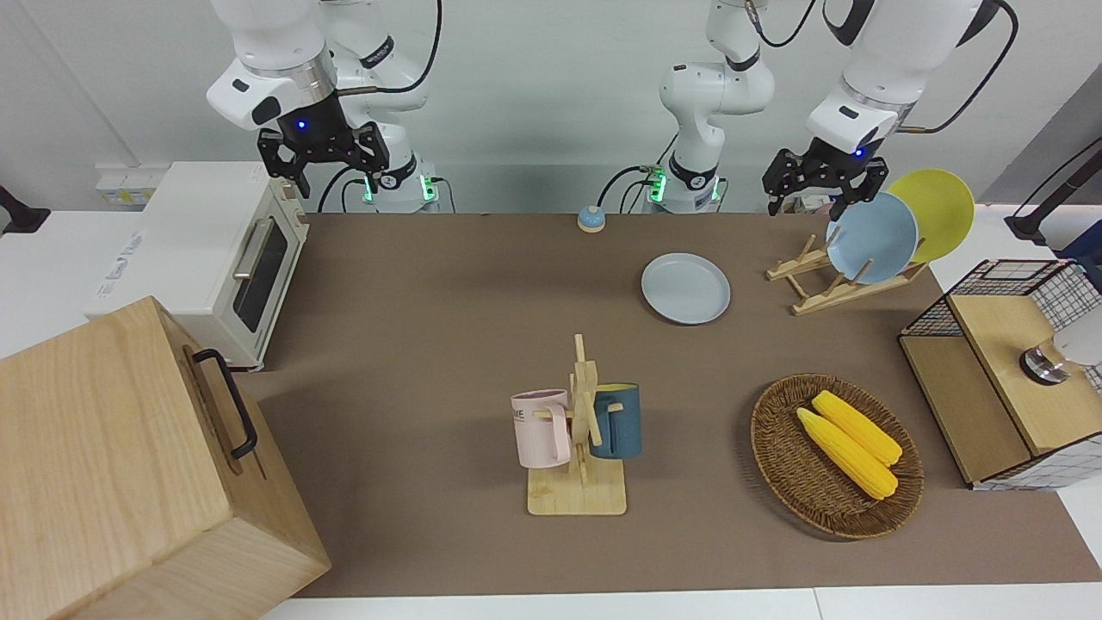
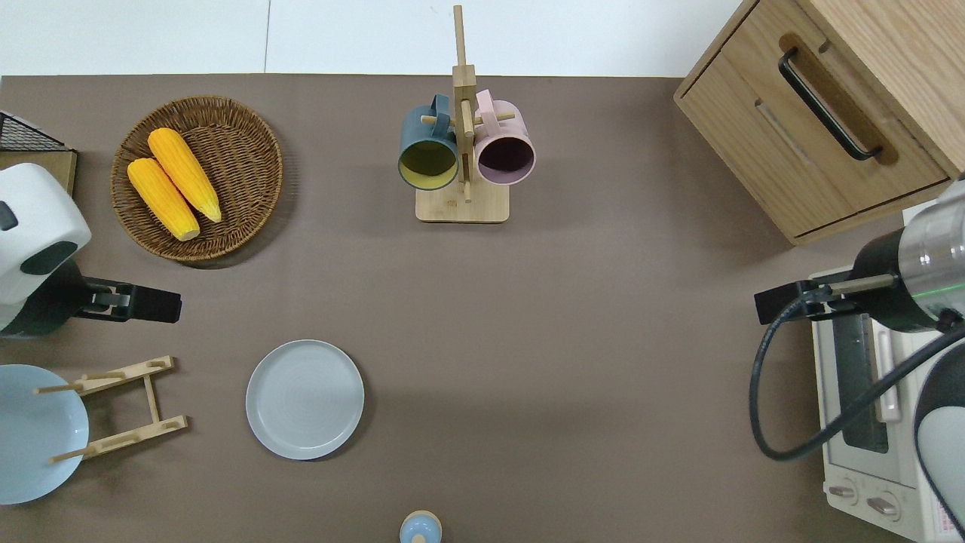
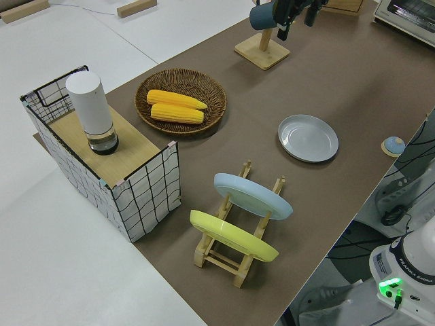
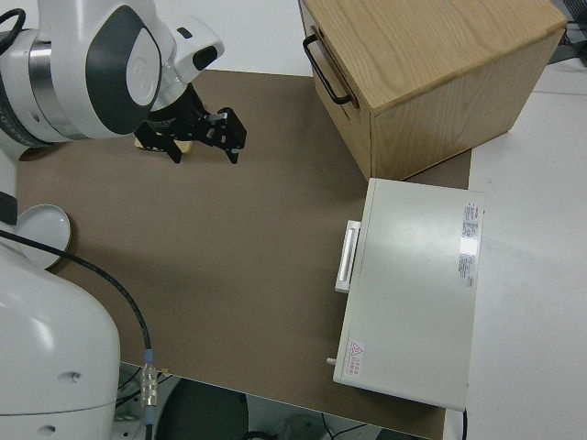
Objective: Pick gray plate from table and place it on lower plate rack with left arm
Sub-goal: 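Move the left gripper toward the pale gray plate on the table, then grasp the gray plate rim with the left gripper and lift it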
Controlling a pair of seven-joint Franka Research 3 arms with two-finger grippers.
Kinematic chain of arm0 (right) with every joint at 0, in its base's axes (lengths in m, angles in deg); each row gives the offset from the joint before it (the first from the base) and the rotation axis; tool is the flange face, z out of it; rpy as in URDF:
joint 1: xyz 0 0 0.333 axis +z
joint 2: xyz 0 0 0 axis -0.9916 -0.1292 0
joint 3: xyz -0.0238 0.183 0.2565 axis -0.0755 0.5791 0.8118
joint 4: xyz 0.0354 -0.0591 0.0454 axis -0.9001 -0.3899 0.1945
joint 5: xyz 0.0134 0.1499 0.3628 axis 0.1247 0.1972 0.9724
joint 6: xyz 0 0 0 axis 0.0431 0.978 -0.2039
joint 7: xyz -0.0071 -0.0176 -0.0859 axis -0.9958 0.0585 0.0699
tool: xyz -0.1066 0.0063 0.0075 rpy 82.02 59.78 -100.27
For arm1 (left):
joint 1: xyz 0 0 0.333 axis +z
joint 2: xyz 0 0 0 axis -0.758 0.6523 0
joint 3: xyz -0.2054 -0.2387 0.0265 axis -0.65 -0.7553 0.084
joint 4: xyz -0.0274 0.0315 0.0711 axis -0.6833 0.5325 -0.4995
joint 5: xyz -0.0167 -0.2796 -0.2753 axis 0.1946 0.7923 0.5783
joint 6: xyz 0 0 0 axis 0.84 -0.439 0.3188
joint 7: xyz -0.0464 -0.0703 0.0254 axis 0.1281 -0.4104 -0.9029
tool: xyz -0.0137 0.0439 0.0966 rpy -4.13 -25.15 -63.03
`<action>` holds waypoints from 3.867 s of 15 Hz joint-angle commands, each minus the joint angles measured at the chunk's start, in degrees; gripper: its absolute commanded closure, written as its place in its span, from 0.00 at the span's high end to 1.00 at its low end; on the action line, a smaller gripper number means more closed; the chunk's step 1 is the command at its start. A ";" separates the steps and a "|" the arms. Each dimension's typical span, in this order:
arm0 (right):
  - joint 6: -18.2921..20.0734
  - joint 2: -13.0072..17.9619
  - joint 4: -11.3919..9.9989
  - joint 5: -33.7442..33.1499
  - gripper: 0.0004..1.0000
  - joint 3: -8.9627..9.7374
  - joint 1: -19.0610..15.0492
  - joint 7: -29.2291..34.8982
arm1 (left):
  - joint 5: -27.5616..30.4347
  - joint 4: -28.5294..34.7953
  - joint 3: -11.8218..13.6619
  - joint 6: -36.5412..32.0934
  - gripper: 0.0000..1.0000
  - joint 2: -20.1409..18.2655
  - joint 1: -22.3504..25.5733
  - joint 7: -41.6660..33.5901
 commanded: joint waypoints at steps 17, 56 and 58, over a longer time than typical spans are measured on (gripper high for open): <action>0.83 0.14 0.35 0.59 0.99 0.33 -0.56 0.01 | -0.32 11.43 -0.40 5.64 1.00 -2.40 0.81 2.62; 0.83 0.14 0.35 0.59 0.99 0.33 -0.56 0.01 | 2.75 55.56 -0.84 53.20 0.99 -2.05 -1.57 3.32; 0.83 0.14 0.35 0.59 0.99 0.33 -0.56 0.01 | 2.75 55.56 -0.84 53.64 0.98 -1.61 -1.65 3.32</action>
